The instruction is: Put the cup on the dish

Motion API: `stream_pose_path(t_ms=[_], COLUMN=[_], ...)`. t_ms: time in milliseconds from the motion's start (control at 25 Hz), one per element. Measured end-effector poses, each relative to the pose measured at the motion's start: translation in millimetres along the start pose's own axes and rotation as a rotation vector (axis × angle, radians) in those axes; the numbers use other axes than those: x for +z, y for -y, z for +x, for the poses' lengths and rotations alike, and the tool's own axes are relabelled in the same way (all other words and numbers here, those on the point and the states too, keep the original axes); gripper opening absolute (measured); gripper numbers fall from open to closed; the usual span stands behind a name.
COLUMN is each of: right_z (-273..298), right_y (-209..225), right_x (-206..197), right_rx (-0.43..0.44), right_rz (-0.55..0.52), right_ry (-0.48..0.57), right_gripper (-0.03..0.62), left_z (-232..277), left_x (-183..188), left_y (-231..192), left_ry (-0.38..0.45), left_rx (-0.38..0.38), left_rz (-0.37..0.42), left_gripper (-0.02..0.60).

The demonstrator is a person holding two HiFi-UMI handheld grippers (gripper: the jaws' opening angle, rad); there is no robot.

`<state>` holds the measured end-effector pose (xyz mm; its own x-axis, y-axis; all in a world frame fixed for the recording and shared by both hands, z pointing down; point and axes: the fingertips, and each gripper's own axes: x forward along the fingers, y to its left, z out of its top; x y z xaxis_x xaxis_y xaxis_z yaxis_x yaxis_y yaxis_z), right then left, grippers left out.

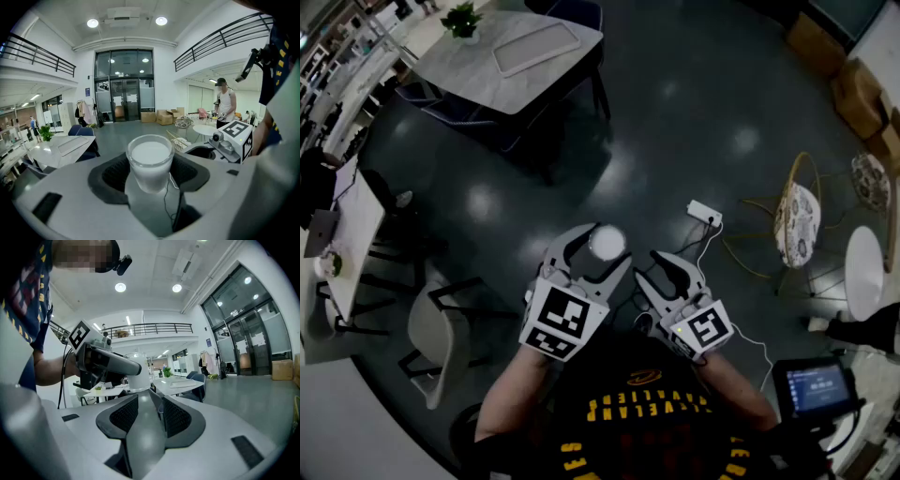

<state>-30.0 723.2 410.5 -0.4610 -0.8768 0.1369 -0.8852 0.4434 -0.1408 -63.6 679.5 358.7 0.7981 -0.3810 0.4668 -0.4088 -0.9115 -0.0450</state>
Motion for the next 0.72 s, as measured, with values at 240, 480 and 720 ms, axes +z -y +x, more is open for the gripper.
stream_pose_path(t_ms=[240,480,720], right_z=[26,68,115], right_y=[-25,-54,-94], right_x=[9,21,23], right_rx=[0.014,0.036,0.058], right_rz=[-0.019,-0.023,-0.032], right_ry=[0.021,0.036,0.033], right_gripper=[0.175,0.175,0.175], left_z=[-18,-41,-75], left_x=[-10,-21,-43], left_y=[-22,-49,-91], left_ry=[0.004,0.015,0.024], left_rx=[-0.011,-0.025,-0.019], left_rz=[-0.003,-0.008,-0.019], left_gripper=[0.267,0.267,0.267])
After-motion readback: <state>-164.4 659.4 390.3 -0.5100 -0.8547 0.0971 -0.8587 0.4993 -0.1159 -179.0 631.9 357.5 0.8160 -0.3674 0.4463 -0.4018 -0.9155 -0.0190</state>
